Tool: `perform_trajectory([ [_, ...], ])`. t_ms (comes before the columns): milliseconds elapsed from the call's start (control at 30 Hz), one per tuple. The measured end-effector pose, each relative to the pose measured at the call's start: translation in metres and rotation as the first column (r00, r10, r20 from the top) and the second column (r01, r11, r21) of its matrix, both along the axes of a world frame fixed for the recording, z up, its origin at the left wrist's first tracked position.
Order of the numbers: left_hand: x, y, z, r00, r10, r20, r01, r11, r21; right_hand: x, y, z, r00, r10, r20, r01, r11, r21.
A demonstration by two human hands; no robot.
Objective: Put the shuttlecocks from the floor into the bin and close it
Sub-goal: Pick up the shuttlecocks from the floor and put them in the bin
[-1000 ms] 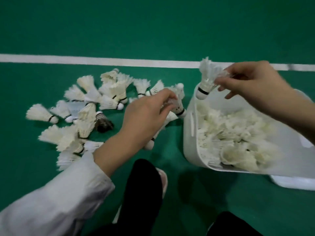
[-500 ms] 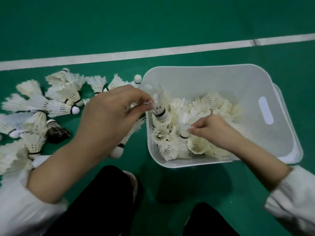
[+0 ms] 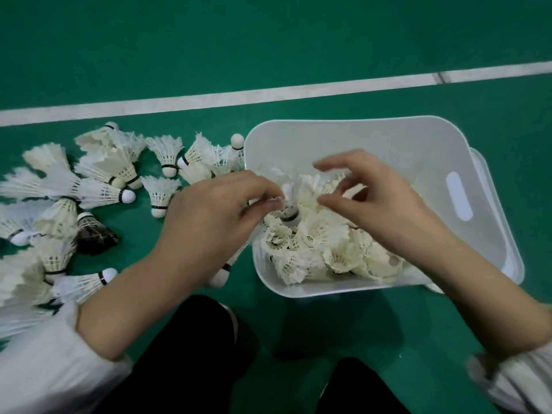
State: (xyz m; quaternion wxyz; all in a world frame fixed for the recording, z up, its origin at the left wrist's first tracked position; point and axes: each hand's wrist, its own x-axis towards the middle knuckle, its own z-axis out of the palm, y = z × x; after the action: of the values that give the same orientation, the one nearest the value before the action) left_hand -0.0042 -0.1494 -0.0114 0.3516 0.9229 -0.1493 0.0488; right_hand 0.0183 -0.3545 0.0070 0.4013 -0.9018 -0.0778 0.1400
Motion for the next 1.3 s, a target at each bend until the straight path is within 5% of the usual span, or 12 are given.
perform_trajectory([
  [67,0.002,-0.003,0.001,1.0,-0.02,0.013,0.02,1.0,0.002,-0.004,0.014,0.007,0.99,0.136,0.041,-0.14,0.984,0.108],
  [200,0.002,-0.008,-0.003,0.999,-0.051,0.016,0.05,0.998,0.041,-0.004,0.031,-0.014,0.969,0.236,0.069,-0.239,0.97,0.04],
  [333,-0.001,-0.01,0.007,0.999,-0.002,-0.045,0.002,1.0,0.0,0.009,0.018,-0.011,0.985,0.123,0.117,-0.119,0.992,-0.045],
  [467,0.004,0.0,0.021,0.986,0.119,-0.116,-0.133,0.983,-0.124,0.033,-0.021,0.001,0.937,-0.231,0.263,0.256,0.965,-0.062],
  [533,0.009,0.006,0.021,0.988,0.125,-0.087,-0.136,0.983,-0.121,0.048,-0.038,-0.013,0.919,-0.281,0.276,0.342,0.917,-0.207],
  [700,0.017,0.0,0.018,0.998,-0.067,0.009,0.067,0.997,0.03,0.07,-0.039,-0.076,0.983,-0.136,0.123,0.178,0.869,-0.462],
  [867,0.027,-0.006,0.0,0.956,-0.287,0.058,0.276,0.949,0.152,0.078,-0.018,-0.1,0.994,-0.007,0.107,0.063,0.845,-0.531],
  [1100,0.02,-0.006,-0.013,0.983,-0.181,0.035,0.177,0.981,0.083,0.07,-0.019,-0.089,0.978,-0.184,0.094,0.205,0.921,-0.331],
  [1300,0.02,-0.003,-0.018,0.988,-0.153,0.036,0.149,0.986,0.079,0.07,-0.019,-0.116,0.998,-0.061,-0.031,0.035,0.84,-0.541],
])
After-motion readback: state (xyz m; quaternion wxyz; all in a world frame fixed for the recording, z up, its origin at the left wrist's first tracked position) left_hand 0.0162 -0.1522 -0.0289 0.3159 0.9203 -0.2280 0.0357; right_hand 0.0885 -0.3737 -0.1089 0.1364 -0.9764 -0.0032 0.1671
